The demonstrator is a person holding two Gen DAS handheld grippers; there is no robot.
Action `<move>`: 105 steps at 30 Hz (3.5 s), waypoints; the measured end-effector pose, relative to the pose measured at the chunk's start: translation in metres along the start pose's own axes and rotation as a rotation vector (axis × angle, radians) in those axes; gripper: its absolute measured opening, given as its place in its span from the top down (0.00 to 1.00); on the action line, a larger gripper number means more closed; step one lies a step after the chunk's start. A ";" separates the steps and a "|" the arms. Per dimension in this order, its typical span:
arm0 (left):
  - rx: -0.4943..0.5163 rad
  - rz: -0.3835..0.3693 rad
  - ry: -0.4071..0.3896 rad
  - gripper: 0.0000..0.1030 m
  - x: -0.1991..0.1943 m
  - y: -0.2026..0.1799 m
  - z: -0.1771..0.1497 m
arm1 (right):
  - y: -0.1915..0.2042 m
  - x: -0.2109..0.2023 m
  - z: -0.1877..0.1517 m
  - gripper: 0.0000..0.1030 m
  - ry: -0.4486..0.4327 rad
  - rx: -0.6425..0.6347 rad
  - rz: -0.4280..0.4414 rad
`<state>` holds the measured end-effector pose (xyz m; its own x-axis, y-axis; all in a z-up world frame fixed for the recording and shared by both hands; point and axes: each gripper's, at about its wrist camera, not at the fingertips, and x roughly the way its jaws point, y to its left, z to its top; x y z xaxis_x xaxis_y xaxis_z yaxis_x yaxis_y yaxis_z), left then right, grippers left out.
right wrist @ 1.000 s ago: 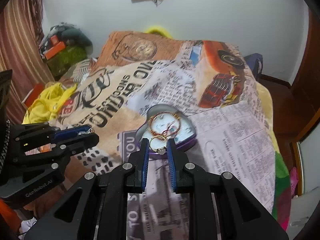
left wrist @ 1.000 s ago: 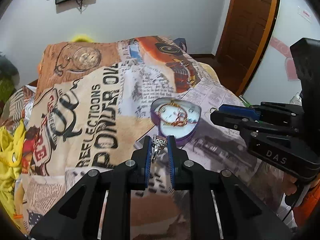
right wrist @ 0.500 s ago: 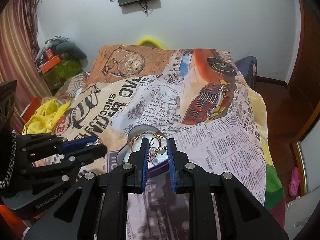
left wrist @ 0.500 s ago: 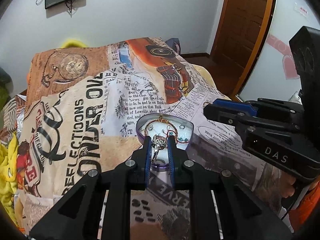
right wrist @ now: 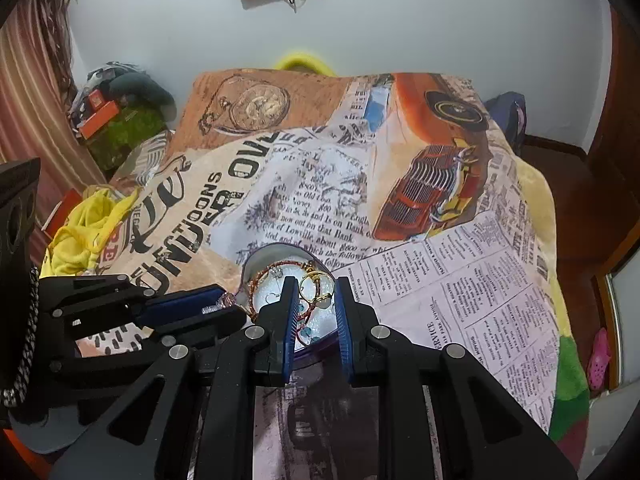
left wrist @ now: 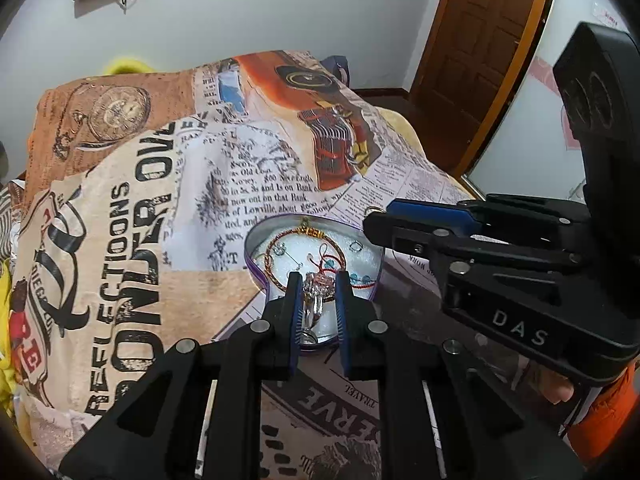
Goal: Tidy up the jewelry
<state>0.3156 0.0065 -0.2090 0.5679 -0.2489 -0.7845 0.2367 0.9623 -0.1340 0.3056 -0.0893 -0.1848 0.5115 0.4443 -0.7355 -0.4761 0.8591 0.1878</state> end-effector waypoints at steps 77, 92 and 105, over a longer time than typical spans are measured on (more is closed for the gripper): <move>-0.026 0.327 -0.782 0.01 -0.339 -0.090 -0.089 | 0.114 -0.310 -0.088 0.00 -0.759 -0.055 -0.359; -0.026 0.323 -0.780 0.01 -0.338 -0.092 -0.091 | 0.116 -0.312 -0.086 0.00 -0.752 -0.052 -0.354; -0.024 0.308 -0.774 0.01 -0.339 -0.093 -0.091 | 0.116 -0.314 -0.086 0.00 -0.752 -0.050 -0.351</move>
<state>0.0287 0.0113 0.0144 0.9880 0.0296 -0.1513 -0.0300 0.9995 -0.0009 0.0281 -0.1511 0.0120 0.9694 0.2186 -0.1113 -0.2215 0.9751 -0.0135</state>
